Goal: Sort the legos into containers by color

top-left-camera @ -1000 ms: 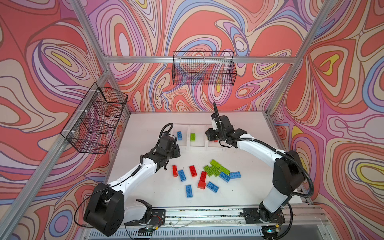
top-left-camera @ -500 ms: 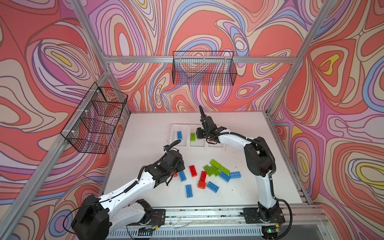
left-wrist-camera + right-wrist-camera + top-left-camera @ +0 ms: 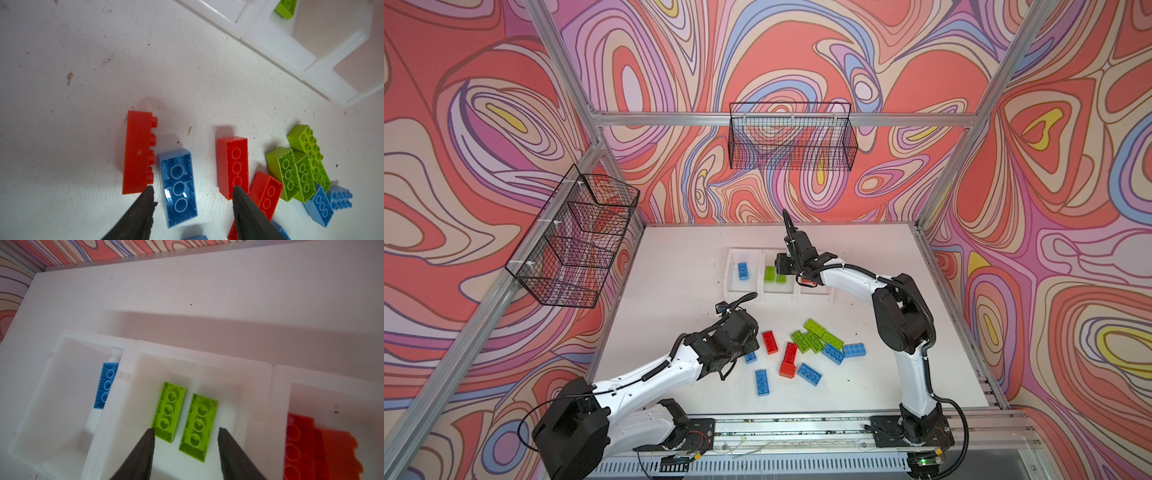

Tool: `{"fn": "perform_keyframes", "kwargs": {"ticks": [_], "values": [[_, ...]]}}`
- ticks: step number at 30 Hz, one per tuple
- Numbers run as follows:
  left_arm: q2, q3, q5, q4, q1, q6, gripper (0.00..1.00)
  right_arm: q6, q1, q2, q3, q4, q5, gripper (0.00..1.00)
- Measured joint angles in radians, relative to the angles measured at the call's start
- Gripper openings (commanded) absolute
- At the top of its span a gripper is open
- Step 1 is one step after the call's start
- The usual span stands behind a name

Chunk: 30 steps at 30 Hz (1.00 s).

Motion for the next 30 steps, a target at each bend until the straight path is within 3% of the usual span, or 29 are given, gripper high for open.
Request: {"fn": "perform_keyframes", "kwargs": {"ticks": [11, 21, 25, 30], "values": [[0.070, -0.014, 0.005, 0.019, -0.014, -0.029, 0.64, -0.038, -0.019, -0.256, -0.180, 0.067, 0.038, 0.52], [0.171, -0.014, 0.038, 0.037, -0.015, -0.033, 0.62, -0.038, -0.057, -0.302, -0.277, 0.084, 0.048, 0.52], [0.191, -0.014, 0.038, 0.053, -0.015, -0.031, 0.58, -0.037, -0.058, -0.302, -0.283, 0.087, 0.048, 0.52], [0.210, -0.010, 0.038, 0.070, -0.016, -0.018, 0.43, -0.037, -0.060, -0.303, -0.300, 0.097, 0.048, 0.51]]}}
